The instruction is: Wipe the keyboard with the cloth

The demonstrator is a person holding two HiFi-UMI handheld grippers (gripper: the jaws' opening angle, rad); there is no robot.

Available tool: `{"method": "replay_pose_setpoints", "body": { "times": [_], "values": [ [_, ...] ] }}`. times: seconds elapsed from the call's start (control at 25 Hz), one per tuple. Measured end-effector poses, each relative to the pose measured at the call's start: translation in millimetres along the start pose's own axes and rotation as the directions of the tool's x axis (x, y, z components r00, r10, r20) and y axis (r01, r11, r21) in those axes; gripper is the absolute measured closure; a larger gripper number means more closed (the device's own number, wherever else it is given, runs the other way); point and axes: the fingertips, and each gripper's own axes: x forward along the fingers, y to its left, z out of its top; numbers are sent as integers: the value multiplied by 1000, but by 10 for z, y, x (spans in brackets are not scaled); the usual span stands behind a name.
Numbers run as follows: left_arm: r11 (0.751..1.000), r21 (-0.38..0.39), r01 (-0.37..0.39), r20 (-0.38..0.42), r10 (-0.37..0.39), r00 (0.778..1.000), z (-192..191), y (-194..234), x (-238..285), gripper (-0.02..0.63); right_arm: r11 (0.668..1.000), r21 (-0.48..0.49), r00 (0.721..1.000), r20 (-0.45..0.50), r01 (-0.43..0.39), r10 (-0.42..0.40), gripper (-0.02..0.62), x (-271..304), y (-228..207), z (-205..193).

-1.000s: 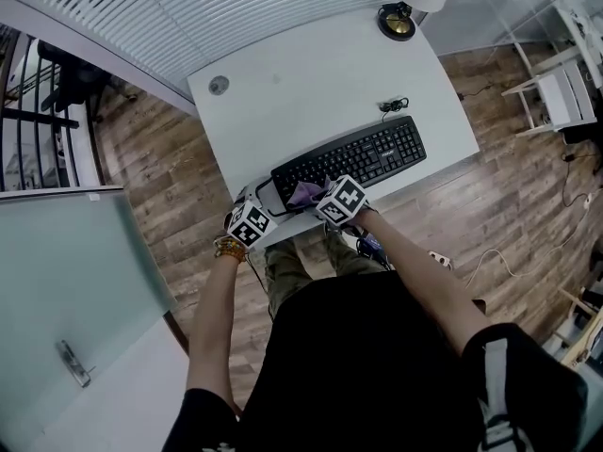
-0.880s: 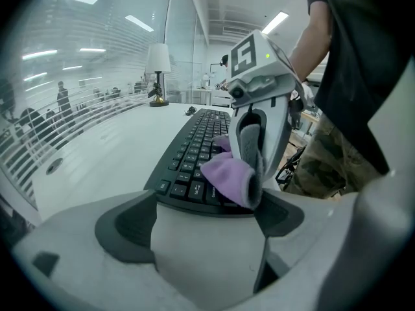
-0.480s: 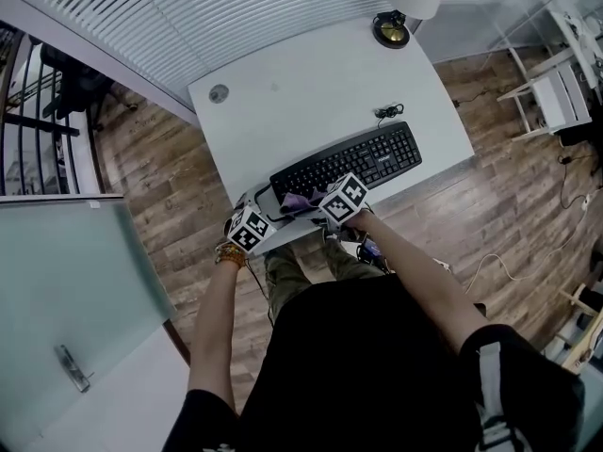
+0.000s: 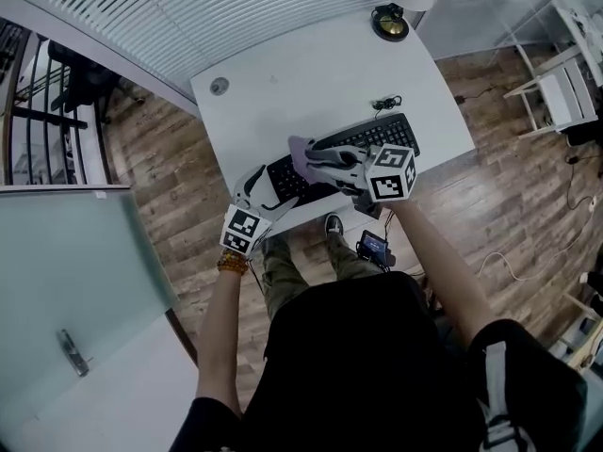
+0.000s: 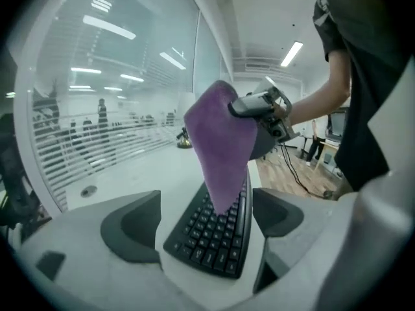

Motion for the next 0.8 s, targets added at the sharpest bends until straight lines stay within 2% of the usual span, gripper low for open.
{"method": "replay_pose_setpoints", "body": {
  "times": [0.08, 0.16, 0.28, 0.36, 0.44, 0.56, 0.6, 0.68, 0.8],
  "values": [
    [998, 0, -60, 97, 59, 994, 388, 11, -93, 153, 994, -103, 998, 45, 37, -33, 557, -58, 124, 226],
    [994, 3, -109, 204, 107, 973, 790, 14, -221, 153, 974, -210, 993, 97, 89, -70, 555, -101, 285, 431],
    [984, 1, -176, 355, 164, 920, 1341, 31, -494, 155, 918, -348, 972, 198, 190, -126, 555, -141, 577, 720],
    [977, 5, -212, 436, 189, 880, 1677, 9, -724, 155, 868, -413, 946, 278, 277, -170, 554, -175, 795, 890],
    [971, 3, -238, 495, 206, 844, 1943, -48, -987, 156, 809, -452, 906, 362, 375, -218, 554, -201, 1027, 1025],
    [970, 2, -241, 568, 198, 799, 2216, -206, -1374, 164, 724, -460, 829, 483, 514, -282, 554, -251, 1370, 1145],
    [970, 16, -242, 586, 187, 789, 2267, -268, -1487, 196, 697, -454, 801, 519, 555, -299, 554, -269, 1465, 1166],
    [964, 72, -255, 604, 161, 781, 2295, -391, -1684, 342, 650, -431, 744, 582, 626, -329, 554, -295, 1633, 1175],
    [955, 109, -275, 612, 154, 776, 2232, -514, -1925, 439, 595, -393, 671, 646, 701, -365, 554, -324, 1879, 1113]
  ]
}}
